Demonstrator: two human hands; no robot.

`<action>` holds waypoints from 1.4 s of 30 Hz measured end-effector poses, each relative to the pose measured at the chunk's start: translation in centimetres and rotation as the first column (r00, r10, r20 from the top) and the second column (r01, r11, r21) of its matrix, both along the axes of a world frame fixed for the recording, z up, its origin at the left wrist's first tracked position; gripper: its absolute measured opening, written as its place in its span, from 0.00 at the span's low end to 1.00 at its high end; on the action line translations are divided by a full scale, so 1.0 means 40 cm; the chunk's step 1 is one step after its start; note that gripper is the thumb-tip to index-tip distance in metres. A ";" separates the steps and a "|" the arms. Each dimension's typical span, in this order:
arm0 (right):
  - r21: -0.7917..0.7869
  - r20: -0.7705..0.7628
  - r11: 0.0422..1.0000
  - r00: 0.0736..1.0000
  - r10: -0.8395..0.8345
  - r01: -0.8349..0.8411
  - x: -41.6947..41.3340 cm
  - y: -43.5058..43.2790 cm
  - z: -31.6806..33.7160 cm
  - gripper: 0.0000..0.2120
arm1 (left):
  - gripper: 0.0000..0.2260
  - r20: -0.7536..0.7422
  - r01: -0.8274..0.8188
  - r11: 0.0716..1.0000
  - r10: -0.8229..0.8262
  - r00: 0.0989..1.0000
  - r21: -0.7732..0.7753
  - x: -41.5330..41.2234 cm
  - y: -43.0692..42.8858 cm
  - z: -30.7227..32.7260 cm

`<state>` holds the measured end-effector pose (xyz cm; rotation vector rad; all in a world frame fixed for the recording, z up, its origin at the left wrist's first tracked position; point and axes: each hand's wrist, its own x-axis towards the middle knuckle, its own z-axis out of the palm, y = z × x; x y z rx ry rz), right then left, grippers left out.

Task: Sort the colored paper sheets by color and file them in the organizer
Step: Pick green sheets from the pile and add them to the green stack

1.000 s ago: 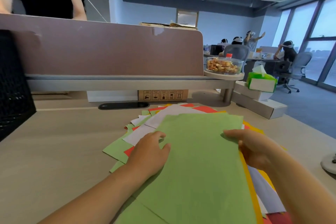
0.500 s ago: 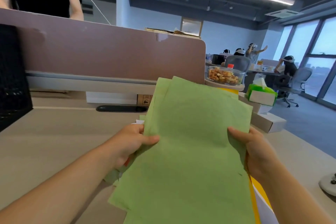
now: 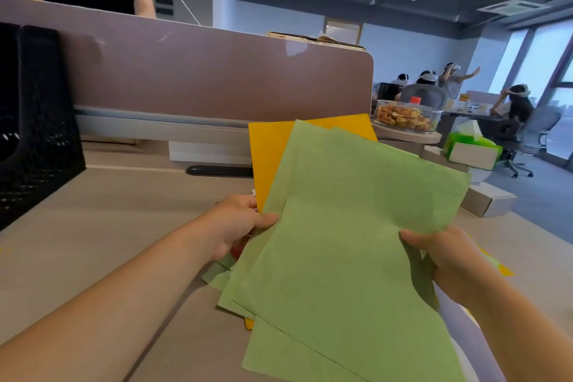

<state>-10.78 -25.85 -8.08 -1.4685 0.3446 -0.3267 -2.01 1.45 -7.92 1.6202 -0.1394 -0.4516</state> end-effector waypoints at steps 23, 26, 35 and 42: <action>-0.212 0.632 0.934 0.769 -0.095 0.289 -0.196 0.117 0.220 0.09 | 0.11 0.646 0.044 0.940 0.198 0.737 -0.339 -0.164 -0.049 0.216; -0.217 0.614 0.952 0.789 -0.038 0.215 -0.206 0.126 0.225 0.07 | 0.15 0.592 0.068 0.923 0.185 0.785 -0.379 -0.178 -0.061 0.215; -0.228 0.528 0.965 0.849 0.007 0.133 -0.163 0.090 0.185 0.13 | 0.14 0.615 0.209 0.976 -0.131 0.777 -0.055 -0.153 -0.050 0.176; -0.089 0.530 0.984 0.844 -0.087 0.158 -0.124 0.079 0.186 0.14 | 0.07 0.580 0.034 0.993 -0.091 0.810 0.110 -0.094 0.000 0.220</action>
